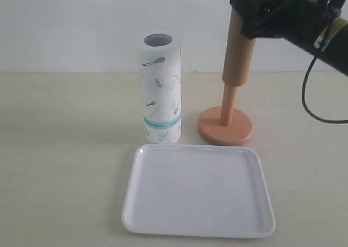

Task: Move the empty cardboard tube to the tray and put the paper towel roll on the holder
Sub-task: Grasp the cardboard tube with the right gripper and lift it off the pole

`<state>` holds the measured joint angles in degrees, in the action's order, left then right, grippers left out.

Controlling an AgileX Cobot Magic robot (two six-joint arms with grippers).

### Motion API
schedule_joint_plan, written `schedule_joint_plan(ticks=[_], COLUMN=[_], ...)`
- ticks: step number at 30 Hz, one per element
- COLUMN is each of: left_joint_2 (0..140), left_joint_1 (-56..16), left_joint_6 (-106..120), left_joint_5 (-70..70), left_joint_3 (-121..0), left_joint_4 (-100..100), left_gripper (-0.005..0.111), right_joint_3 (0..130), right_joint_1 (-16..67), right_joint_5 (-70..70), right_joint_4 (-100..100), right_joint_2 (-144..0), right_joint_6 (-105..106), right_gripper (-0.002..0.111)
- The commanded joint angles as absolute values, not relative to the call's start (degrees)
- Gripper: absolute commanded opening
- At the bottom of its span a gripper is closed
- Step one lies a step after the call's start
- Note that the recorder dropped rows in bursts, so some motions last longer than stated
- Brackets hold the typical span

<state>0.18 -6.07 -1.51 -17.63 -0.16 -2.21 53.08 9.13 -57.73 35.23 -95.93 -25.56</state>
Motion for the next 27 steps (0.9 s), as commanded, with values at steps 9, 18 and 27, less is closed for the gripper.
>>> schedule_joint_plan(ticks=[9,18,27], left_joint_2=[0.00,0.00,0.00], left_joint_1=[-5.88,-5.88,-5.88], left_joint_6=[-1.34,-1.34,-1.34], left_joint_5=[-17.59,-17.59,-17.59], left_joint_3=[0.00,0.00,0.00], left_joint_4=[-2.21,-2.21,-2.21], left_gripper=[0.006,0.006,0.006], right_joint_3=[63.89,64.04,53.22], right_joint_1=[9.22,9.22,9.22], right_joint_5=[-46.43,-32.23,-27.77], right_joint_4=[35.63,47.23,62.79], right_joint_2=[-73.24,-61.41,-47.79], right_joint_6=[-28.34,-37.34,-55.86], right_gripper=[0.000,0.000,0.000])
